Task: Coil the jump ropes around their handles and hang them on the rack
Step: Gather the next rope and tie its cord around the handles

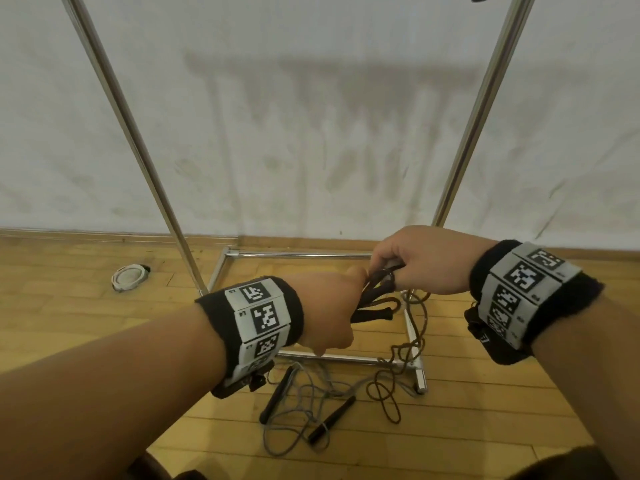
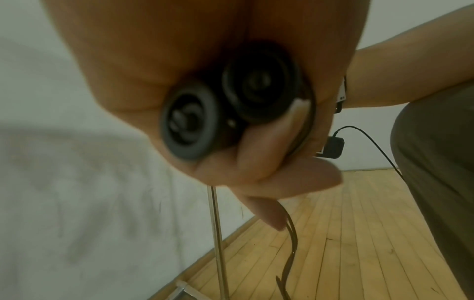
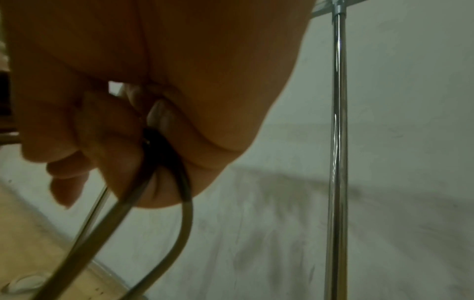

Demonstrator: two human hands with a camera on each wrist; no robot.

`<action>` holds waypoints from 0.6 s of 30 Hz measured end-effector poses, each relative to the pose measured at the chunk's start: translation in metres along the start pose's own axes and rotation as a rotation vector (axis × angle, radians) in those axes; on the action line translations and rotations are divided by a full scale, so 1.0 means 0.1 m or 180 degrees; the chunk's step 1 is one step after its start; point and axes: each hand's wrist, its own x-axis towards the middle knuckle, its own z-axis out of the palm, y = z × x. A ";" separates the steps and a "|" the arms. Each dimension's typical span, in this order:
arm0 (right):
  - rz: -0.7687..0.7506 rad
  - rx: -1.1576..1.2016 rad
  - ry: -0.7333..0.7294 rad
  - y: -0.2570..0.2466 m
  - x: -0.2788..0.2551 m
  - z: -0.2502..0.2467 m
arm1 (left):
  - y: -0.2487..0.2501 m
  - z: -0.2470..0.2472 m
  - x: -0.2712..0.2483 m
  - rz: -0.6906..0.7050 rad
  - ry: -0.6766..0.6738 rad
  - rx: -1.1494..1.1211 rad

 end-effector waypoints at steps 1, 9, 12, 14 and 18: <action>0.0033 0.0000 -0.0063 0.00 -0.01 -0.01 | 0.00 0.00 0.00 0.0033 -0.0041 0.0125; 0.0307 0.0559 0.0150 0.00 -0.03 -0.04 | 0.03 0.03 0.11 -0.0001 -0.0209 0.0512; 0.0448 0.1219 0.0454 -0.07 -0.01 -0.01 | 0.03 0.04 0.16 -0.0150 -0.0192 0.0200; 0.0485 0.1374 0.0729 -0.17 0.05 0.09 | 0.00 0.02 0.23 -0.0390 -0.0236 -0.0551; 0.0359 0.0836 0.1137 -0.27 0.18 0.31 | -0.10 -0.04 0.32 -0.0583 -0.0305 -0.2310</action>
